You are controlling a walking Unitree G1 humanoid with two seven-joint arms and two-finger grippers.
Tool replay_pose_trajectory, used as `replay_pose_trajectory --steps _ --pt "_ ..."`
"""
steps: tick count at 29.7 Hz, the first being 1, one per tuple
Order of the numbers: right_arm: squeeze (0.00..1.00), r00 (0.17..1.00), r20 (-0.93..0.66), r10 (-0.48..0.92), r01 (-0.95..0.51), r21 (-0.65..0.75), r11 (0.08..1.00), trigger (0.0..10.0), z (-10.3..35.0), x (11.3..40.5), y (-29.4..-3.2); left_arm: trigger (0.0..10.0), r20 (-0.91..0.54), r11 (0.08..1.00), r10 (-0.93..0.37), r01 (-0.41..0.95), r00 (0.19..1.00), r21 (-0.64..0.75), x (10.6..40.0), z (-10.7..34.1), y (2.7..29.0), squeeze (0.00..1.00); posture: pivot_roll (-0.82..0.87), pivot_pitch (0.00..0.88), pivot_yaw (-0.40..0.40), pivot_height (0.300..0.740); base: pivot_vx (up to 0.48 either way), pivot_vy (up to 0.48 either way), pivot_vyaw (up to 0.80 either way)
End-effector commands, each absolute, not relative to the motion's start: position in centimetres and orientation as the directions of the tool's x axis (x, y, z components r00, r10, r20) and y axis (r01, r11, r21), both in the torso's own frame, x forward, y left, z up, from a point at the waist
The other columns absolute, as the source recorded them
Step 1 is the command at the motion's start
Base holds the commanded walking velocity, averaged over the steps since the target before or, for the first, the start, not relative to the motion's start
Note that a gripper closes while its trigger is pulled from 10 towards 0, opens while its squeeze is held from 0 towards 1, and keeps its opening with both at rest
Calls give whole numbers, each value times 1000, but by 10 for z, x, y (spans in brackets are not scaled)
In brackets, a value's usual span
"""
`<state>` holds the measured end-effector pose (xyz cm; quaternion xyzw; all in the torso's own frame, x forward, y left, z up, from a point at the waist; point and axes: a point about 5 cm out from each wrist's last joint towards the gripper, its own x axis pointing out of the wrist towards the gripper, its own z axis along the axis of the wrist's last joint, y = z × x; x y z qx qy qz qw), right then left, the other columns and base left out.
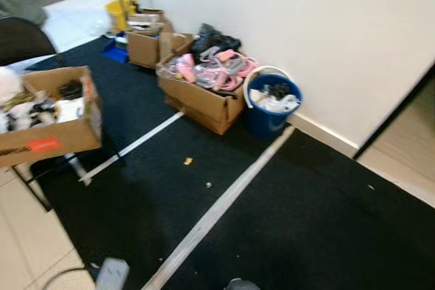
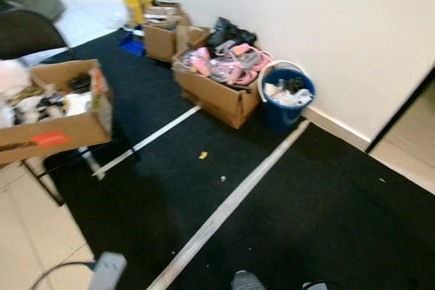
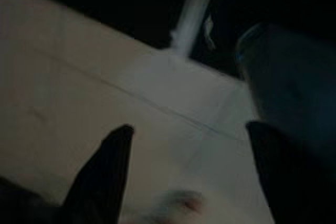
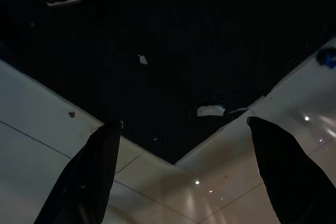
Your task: Picking trash to rubbish bin
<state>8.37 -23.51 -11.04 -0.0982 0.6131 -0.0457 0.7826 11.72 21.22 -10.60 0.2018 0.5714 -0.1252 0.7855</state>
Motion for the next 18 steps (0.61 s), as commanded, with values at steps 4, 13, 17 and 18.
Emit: replay_pose_trajectory --steps 4,13,17,18 --pt "0 243 -954 -175 -83 -201 976 10000 -113 81 -225 10000 -970 846 -8 519 245 124 101 -113 197 0 -42 104 57 740 0 0 -769" --pt "0 236 -962 -135 -227 -190 955 10000 -117 77 -210 10000 -965 841 -62 534 255 87 115 -111 182 0 -39 100 60 740 0 0 -769" --pt "0 239 -962 -134 -232 -190 954 10000 -117 80 -207 10000 -971 821 -58 564 234 87 113 -111 186 0 -42 100 65 740 0 0 -769" --pt "0 236 -963 -129 -247 -188 951 10000 -117 80 -205 10000 -973 815 -58 573 224 83 111 -111 188 0 -42 99 69 740 0 0 -769"
